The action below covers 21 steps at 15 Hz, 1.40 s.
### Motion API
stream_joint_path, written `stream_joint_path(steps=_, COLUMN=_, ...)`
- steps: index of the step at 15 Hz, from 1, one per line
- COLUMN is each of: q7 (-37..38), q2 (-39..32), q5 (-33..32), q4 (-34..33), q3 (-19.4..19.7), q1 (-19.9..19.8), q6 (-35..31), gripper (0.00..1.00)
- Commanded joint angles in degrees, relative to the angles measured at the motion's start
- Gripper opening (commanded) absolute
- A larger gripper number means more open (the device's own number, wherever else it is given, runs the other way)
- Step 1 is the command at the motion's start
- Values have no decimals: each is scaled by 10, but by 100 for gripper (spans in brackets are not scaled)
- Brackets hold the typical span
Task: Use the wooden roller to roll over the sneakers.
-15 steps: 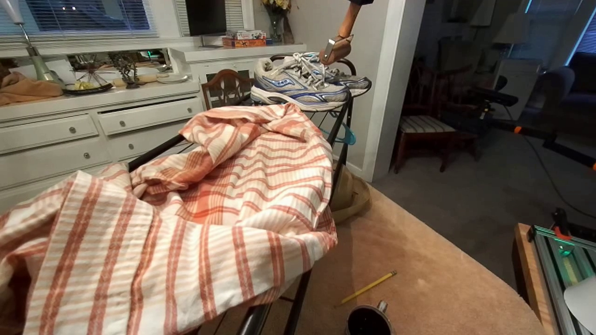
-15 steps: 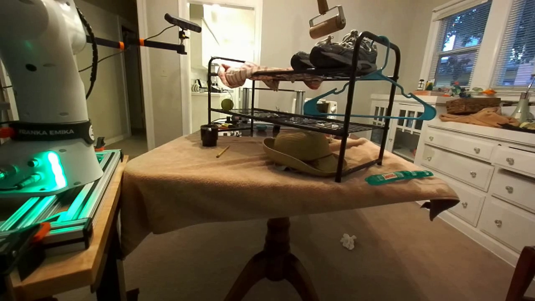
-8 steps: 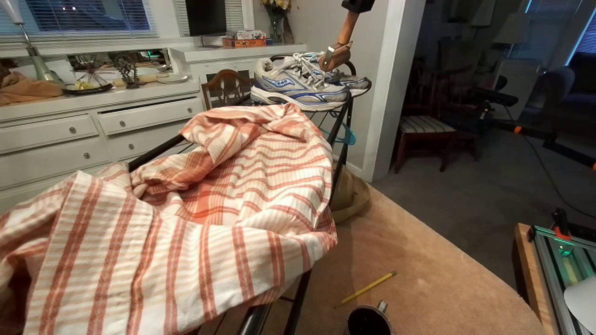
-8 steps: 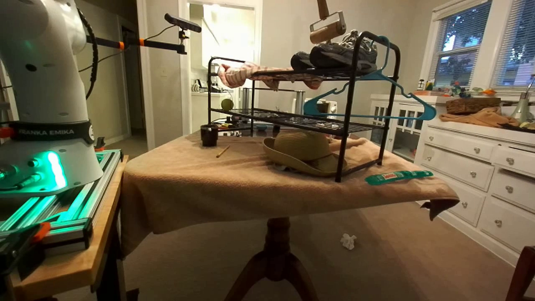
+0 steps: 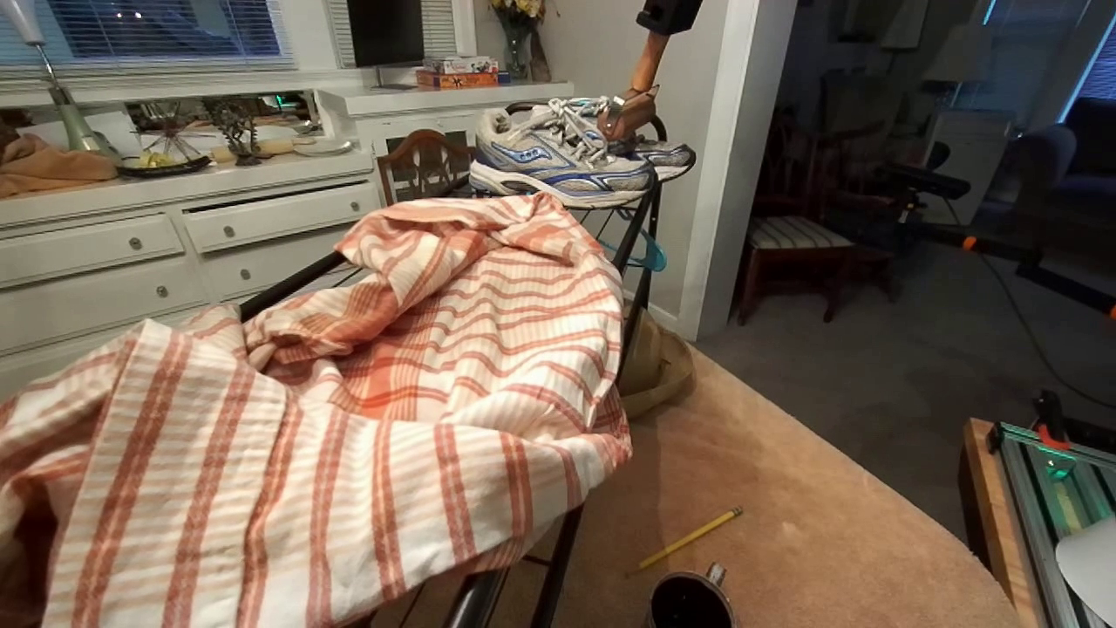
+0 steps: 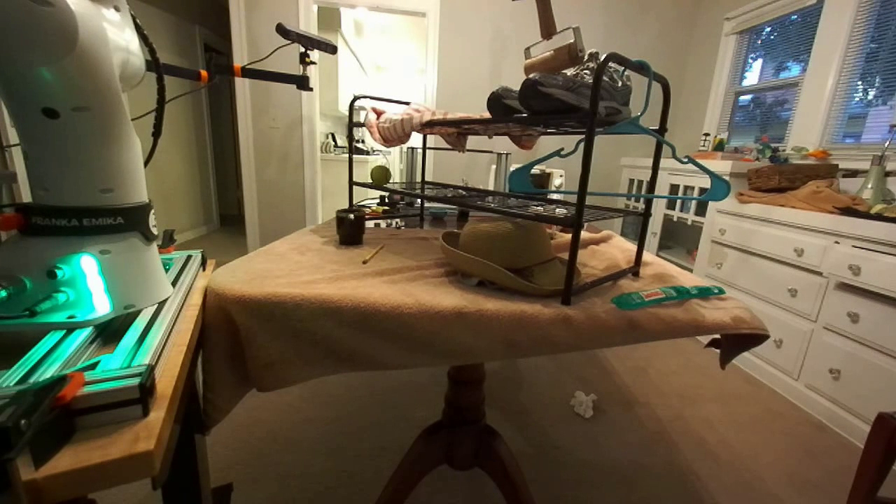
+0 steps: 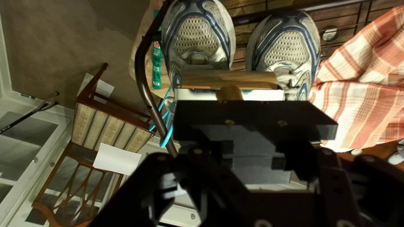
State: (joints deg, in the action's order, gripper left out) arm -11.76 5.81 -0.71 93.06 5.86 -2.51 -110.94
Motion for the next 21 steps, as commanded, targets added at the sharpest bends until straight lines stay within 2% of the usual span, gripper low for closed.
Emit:
stream_joint_path(steps=1, q7=-4, q2=-16, q5=-4, q4=-32, q3=-1, q1=-8, q6=16, gripper=35)
stream_joint_path(steps=6, q7=-8, q2=-22, q5=-4, q4=-36, q3=4, q1=-17, q6=17, gripper=35)
stream_joint_path(steps=11, q7=-60, q2=-25, q5=17, q4=-20, q3=11, q1=-23, q6=-2, gripper=35)
stream_joint_path(steps=21, q7=-116, q2=-26, q5=15, q4=-5, q3=12, q1=-25, q6=45, gripper=35)
